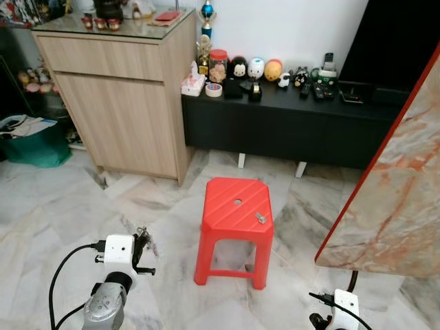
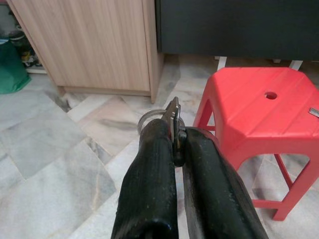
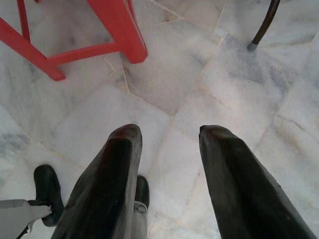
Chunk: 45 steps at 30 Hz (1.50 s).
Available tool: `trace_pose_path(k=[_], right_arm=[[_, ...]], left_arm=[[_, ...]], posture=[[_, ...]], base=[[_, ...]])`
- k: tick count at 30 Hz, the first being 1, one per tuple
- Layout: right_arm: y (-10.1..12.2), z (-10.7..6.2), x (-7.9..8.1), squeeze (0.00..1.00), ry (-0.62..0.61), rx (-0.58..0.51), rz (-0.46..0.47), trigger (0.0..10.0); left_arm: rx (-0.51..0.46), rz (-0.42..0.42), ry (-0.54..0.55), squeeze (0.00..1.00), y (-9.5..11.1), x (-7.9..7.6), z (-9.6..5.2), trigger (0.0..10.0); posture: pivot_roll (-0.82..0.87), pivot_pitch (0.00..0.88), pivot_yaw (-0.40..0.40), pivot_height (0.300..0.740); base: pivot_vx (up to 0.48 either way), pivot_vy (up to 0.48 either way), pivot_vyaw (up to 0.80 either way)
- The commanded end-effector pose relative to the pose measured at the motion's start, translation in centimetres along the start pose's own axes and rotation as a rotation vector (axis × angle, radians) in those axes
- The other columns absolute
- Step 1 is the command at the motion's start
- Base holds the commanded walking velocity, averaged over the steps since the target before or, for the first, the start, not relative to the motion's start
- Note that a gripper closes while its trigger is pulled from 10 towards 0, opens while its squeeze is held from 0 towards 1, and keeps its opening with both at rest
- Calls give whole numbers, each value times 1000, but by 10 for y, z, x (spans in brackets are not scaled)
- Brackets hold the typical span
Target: Hang keys on a hook
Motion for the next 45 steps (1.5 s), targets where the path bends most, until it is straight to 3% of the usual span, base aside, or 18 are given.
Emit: trace_pose_path(k=[1,11,37,45], right_arm=[[0,0,-3,0,-10,-5,10,10000],[-3,0,-2,0,-9,10,8,10000],[-1,0,1,0,1,12,4,10000],[8,2,7,0,6,-14,21,10000]], left_arm=[[-12,19,-18,0,3,-4,2,10000],[-23,25,-24,0,6,-4,4,10000],[-27,26,-19,0,7,-2,5,10000],[-60,41,-39,0,18,-4,12,10000]], posture=[[100,0,-62,740],[99,0,-57,740],[106,0,-59,740],[97,0,-42,740]], base=[[0,-345,0],[0,-480,-52],[0,-480,-753],[0,-101,0]])
Point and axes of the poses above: a point about 5 cm out from each wrist's last joint towards the gripper, its own z axis pointing out of the wrist towards the gripper, its own y axis along the axis of the wrist's last joint, x = y × z, the point moved 3 cm from there along z, pointing out of the wrist towards the gripper, and after that the axes turned 7 degrees about z, right-handed, at the moved point
